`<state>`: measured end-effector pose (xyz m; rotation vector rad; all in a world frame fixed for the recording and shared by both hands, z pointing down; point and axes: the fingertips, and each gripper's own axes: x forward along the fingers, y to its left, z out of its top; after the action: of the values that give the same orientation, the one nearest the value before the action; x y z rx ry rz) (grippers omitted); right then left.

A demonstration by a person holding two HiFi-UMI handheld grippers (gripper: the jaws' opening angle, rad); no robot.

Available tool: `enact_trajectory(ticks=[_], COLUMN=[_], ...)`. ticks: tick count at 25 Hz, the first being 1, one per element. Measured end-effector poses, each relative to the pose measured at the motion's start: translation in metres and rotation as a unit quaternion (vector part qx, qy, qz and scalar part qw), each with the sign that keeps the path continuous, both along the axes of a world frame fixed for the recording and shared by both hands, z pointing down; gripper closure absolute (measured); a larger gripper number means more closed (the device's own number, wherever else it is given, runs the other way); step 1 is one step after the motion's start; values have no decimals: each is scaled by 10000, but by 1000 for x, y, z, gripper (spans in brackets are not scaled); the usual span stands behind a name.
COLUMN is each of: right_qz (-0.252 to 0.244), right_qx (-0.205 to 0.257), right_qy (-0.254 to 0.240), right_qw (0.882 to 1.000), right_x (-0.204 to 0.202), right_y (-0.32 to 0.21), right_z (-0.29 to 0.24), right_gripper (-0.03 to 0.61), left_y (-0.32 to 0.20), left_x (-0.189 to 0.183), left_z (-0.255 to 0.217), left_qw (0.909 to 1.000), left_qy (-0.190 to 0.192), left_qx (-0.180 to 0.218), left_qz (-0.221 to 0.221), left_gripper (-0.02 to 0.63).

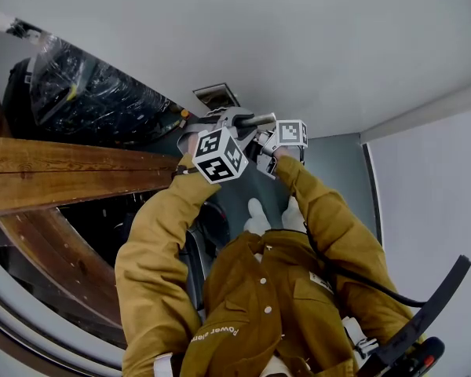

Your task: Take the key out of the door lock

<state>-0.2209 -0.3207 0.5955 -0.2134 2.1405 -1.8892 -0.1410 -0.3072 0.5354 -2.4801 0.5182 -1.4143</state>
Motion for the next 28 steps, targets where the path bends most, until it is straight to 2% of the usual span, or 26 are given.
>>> enact_trajectory(ticks=[6,8,14,17,19,21,24,26,28], right_qz=[-162,-355,-497,-561,-500,-356,-20,244,533], right_qx=[198,274,439,532,774,1058,1362,1617,1972], right_qy=[282,380,174,464,762,963,1065,1074,1066], right_qw=[9993,9983,9976,9959,9928,9891,9849,9807,9731], right_x=[7,12,53,81,103,124,146,156,161], right_y=[19,37,87,106,110,110,107,106,106], right_z=[-2,3,-15,-24,-32,-48,-81,-107,-138], right_gripper=[546,551,551,549,549,549,549,549,549], left_y=[2,3,-1,0,1,2,13,30,55], left_x=[4,5,6,5,4,5,12,16,17], left_z=[5,7,5,4,3,-2,-32,-62,-91], left_qw=[10000,10000,9999,9997,9993,9983,9946,9885,9779], left_qy=[-35,2,95,154,239,382,721,1082,1603], left_qx=[40,33,80,93,101,177,597,898,1062], left_qz=[-17,-38,-96,-158,-272,-401,-458,-564,-815], left_gripper=[491,491,491,490,485,472,498,537,574])
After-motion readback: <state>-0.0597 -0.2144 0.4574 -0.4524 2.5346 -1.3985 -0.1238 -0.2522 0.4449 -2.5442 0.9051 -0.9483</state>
